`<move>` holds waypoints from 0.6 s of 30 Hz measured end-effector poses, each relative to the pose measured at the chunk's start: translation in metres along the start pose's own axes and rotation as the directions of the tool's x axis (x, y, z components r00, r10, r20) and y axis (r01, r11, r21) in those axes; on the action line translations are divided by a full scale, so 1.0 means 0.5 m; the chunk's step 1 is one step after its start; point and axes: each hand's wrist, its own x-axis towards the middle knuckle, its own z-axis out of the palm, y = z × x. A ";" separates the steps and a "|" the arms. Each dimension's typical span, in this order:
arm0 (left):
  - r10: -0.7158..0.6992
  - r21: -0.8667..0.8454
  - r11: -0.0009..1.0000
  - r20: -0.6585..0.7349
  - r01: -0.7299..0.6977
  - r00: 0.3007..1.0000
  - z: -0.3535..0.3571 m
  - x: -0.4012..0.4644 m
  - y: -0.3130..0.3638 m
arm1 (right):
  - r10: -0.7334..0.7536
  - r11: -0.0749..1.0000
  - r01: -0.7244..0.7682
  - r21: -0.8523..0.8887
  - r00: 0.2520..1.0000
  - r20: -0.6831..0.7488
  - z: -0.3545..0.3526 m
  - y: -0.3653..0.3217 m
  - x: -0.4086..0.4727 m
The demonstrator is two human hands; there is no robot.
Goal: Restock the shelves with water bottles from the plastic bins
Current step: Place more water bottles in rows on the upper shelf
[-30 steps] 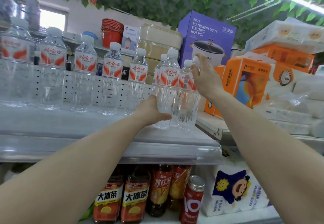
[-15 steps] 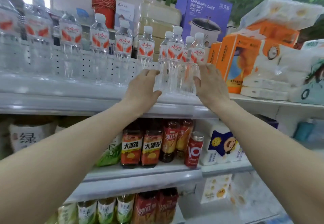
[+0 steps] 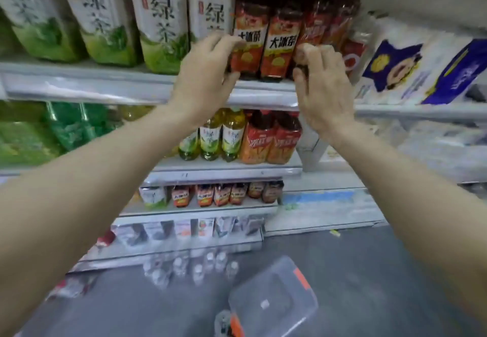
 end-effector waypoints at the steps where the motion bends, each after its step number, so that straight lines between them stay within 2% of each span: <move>1: -0.022 -0.016 1.000 0.036 0.023 0.999 0.023 -0.037 -0.013 | -0.011 1.000 0.010 0.022 1.000 0.021 0.028 -0.013 -0.040; 6: -0.082 -0.034 0.995 0.219 0.091 0.972 0.157 -0.247 -0.072 | -0.080 0.991 0.059 0.119 0.981 0.177 0.173 -0.051 -0.254; 10: -0.184 -0.043 0.976 0.351 0.212 0.918 0.279 -0.437 -0.113 | -0.068 0.983 0.002 0.186 0.935 0.348 0.290 -0.059 -0.435; 14: -0.330 0.044 0.932 0.507 0.359 0.796 0.410 -0.644 -0.153 | -0.054 0.975 -0.074 0.209 0.836 0.546 0.426 -0.055 -0.640; 18: -0.412 0.111 0.892 0.601 0.439 0.685 0.550 -0.840 -0.195 | -0.029 0.973 -0.133 0.190 0.743 0.669 0.576 -0.041 -0.840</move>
